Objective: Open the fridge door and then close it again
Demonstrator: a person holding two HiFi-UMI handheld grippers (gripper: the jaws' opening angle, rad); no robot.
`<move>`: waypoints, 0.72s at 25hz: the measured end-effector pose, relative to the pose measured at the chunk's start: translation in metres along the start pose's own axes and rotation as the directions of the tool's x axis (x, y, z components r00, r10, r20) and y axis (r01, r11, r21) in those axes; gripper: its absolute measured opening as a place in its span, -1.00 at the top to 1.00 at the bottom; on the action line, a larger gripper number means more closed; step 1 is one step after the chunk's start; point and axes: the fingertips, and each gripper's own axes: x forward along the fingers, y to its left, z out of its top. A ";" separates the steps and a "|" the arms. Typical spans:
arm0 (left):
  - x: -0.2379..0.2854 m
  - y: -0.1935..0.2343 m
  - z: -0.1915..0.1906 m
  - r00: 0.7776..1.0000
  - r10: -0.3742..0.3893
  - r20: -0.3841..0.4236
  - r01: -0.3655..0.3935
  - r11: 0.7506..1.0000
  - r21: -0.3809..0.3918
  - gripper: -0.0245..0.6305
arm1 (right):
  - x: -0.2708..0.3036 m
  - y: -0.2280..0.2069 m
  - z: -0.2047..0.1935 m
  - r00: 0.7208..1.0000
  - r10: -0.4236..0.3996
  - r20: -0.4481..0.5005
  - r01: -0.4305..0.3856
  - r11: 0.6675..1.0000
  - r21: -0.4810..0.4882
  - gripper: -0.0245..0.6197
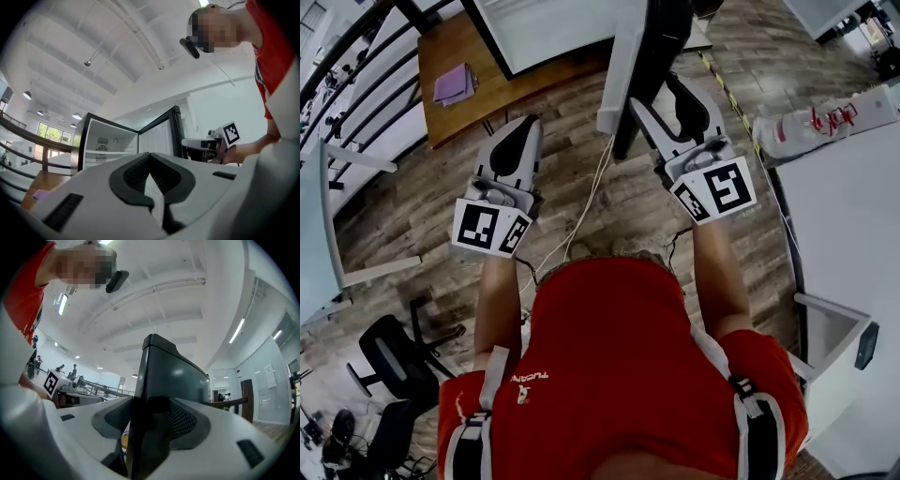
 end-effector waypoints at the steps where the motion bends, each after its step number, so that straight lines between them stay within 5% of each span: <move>1: -0.002 0.004 0.001 1.000 -0.001 0.003 0.001 1.000 -0.001 0.90 | 0.006 0.004 0.000 1.000 0.004 -0.001 -0.004 1.000 -0.002 0.18; 18: -0.014 0.055 0.004 1.000 0.012 0.020 -0.011 1.000 -0.014 0.90 | 0.094 0.045 -0.008 0.999 0.044 -0.005 -0.044 0.999 0.000 0.13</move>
